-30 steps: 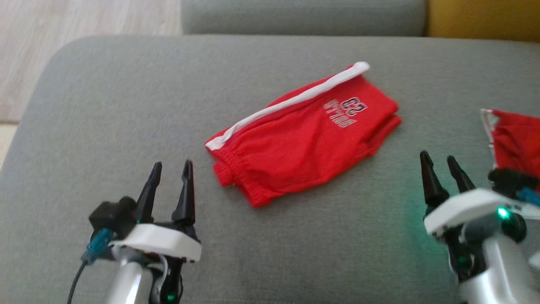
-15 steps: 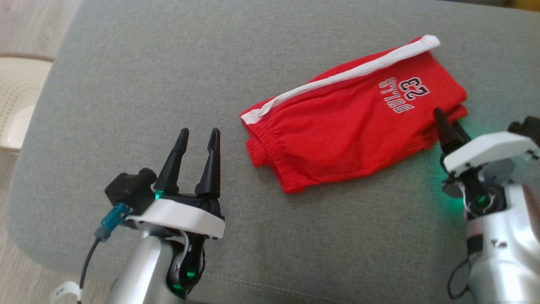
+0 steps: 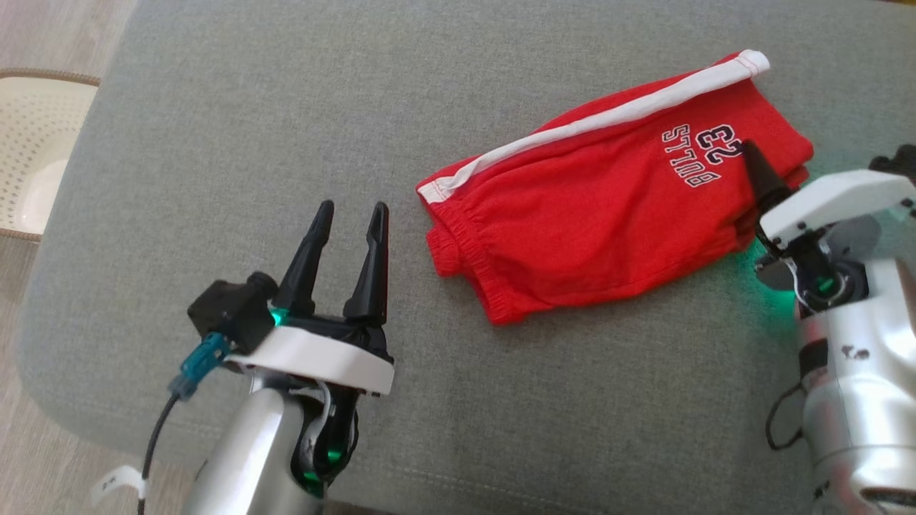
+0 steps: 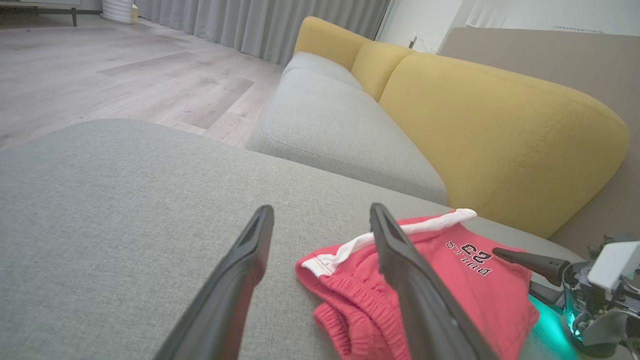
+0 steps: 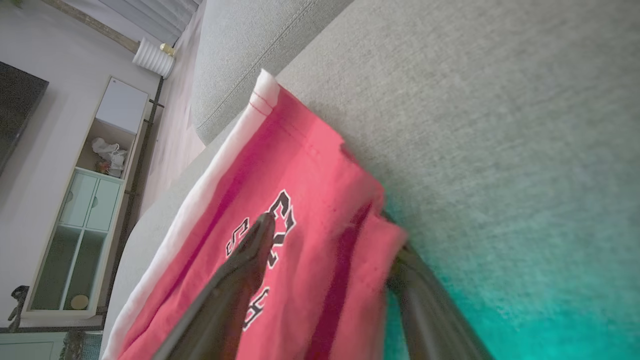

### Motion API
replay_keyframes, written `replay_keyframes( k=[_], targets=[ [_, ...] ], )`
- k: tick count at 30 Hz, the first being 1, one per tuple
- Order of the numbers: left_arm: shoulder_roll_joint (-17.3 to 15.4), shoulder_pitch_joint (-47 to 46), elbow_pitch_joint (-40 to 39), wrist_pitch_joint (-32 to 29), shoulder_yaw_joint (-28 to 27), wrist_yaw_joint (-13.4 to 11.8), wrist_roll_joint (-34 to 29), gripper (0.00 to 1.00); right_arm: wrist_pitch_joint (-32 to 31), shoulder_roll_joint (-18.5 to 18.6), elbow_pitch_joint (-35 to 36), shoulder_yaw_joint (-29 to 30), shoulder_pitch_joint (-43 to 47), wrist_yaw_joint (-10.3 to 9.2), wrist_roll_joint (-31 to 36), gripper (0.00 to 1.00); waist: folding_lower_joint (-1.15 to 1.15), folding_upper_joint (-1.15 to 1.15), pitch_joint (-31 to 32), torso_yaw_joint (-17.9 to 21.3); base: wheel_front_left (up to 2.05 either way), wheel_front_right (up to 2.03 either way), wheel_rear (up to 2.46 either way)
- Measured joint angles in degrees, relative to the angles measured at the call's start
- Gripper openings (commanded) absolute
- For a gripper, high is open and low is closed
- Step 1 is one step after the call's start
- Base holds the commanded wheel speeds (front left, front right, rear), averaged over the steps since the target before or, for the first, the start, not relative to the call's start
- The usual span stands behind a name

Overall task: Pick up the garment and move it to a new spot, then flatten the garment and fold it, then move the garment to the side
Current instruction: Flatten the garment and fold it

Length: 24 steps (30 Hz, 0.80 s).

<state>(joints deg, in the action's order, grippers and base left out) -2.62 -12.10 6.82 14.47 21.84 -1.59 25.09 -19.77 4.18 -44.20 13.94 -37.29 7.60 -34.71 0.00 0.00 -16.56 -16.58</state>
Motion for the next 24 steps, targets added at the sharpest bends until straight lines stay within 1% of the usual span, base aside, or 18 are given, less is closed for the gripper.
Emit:
replay_keyframes(
  k=[3, 4, 5, 9, 15, 20, 24],
  targets=[
    [0.00, -0.39, 0.00, 0.00, -0.01, -0.01, 0.29, 1.00, 0.03, 0.15, -1.62, -0.24, -1.70, 0.00, 0.38, 1.00, 0.00, 0.00, -0.29, -0.22, 0.00, 0.00, 0.00],
    [0.00, -0.39, 0.01, 0.00, 0.00, -0.01, 0.29, 1.00, 0.05, 0.21, -2.13, -0.38, -2.20, 0.00, 0.57, 0.49, 0.00, 0.00, -0.35, -0.29, 0.00, 0.00, 0.00],
    [0.00, -0.39, 0.02, 0.00, 0.00, -0.03, 0.30, 1.00, 0.11, 0.26, -2.41, -0.65, -2.54, 0.00, 0.69, 0.00, 0.00, 0.00, -0.36, -0.32, 0.00, 0.00, 0.00],
    [0.00, -0.40, 0.36, 0.00, -0.04, -0.43, 0.37, 1.00, 1.62, 0.15, -3.24, -1.35, -3.12, 0.00, 1.19, 0.00, 0.00, 0.00, 0.01, -0.22, 0.00, 0.00, 0.00],
    [0.00, -0.37, 1.07, 0.00, -0.56, -0.43, 0.25, 1.00, 5.43, -0.47, -2.61, -2.27, -1.30, 0.00, -2.02, 0.00, 0.00, 0.00, 1.46, 1.32, 0.00, 0.00, 0.00],
    [0.00, -0.09, 1.24, 0.00, -1.52, -0.38, 0.01, 1.00, 9.21, -0.71, 0.55, -2.37, 3.18, 0.00, -5.12, 0.00, 0.00, 0.00, 2.92, 3.80, 0.00, 0.00, 0.00],
    [0.00, 0.40, 1.29, 0.01, -2.37, -0.36, -0.76, 1.00, 12.13, -0.77, 4.57, -2.63, 7.49, 0.00, -6.72, 0.00, 0.00, 0.00, 4.04, 6.42, 0.00, 0.00, 0.00]
  ],
)
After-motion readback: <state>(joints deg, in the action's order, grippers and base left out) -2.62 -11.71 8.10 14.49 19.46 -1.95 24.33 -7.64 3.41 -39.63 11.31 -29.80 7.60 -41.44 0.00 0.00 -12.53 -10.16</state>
